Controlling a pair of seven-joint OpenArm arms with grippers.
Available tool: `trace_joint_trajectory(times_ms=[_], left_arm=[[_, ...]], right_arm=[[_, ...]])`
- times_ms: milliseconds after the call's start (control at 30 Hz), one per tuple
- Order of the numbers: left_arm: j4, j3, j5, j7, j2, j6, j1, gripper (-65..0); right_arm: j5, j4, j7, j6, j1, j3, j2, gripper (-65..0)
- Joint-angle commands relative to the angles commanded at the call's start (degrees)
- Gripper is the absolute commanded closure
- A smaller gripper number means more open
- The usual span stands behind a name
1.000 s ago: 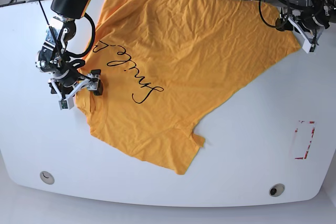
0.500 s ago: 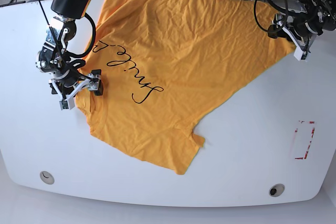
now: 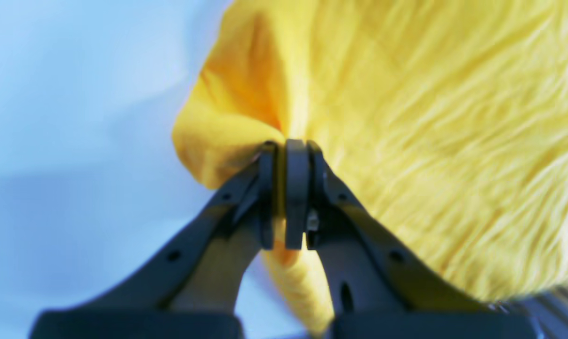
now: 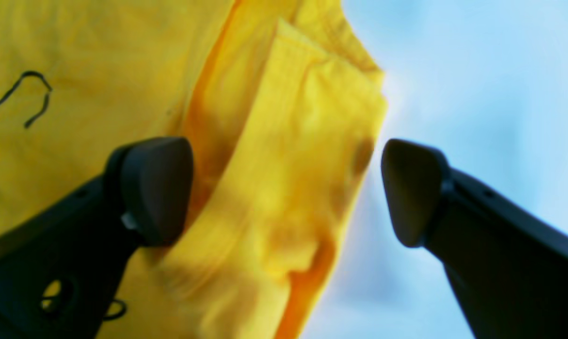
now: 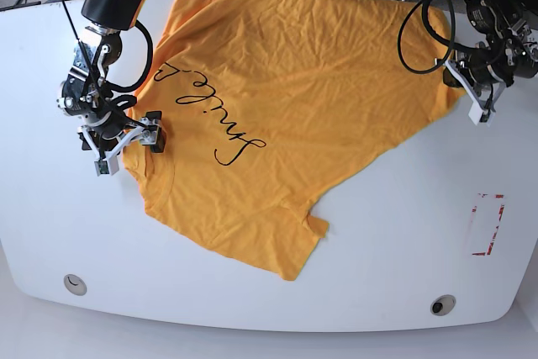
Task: Layout the t-shirt on the table in an organized manner, then fold the t-shirt properly
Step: 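Move the left gripper to the shirt shoulder and grasp it, then grasp the shirt hem corners with both grippers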
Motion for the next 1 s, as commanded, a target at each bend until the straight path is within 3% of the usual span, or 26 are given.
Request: trace_joint_trajectory(times_ms=[267,500,733,1000], left_arm=[[-8.4,8.7,4.0,-5.4,-5.1,0.0,-8.4,0.0],[-10.2,10.4,3.9,-5.7,-8.4,0.0,-8.7,0.0],[-10.4,10.0,3.8,-5.7,-9.5,0.0,-8.4,0.0],[-9.3,10.0,3.8,-5.7,-9.5,0.0,-6.9,0.0]], right_arm=[[0.0,6.4,-3.2,0.00,-2.5,0.4,0.2,-61.0],[-0.4,9.5,-4.0,-0.26,0.4,0.4,0.6,-61.0],[-1.8,-6.9,-1.6,0.00,13.2,0.2,2.3,-61.0],[-1.8,-31.6,9.8,0.00,26.5,-0.4,4.9,-61.0]])
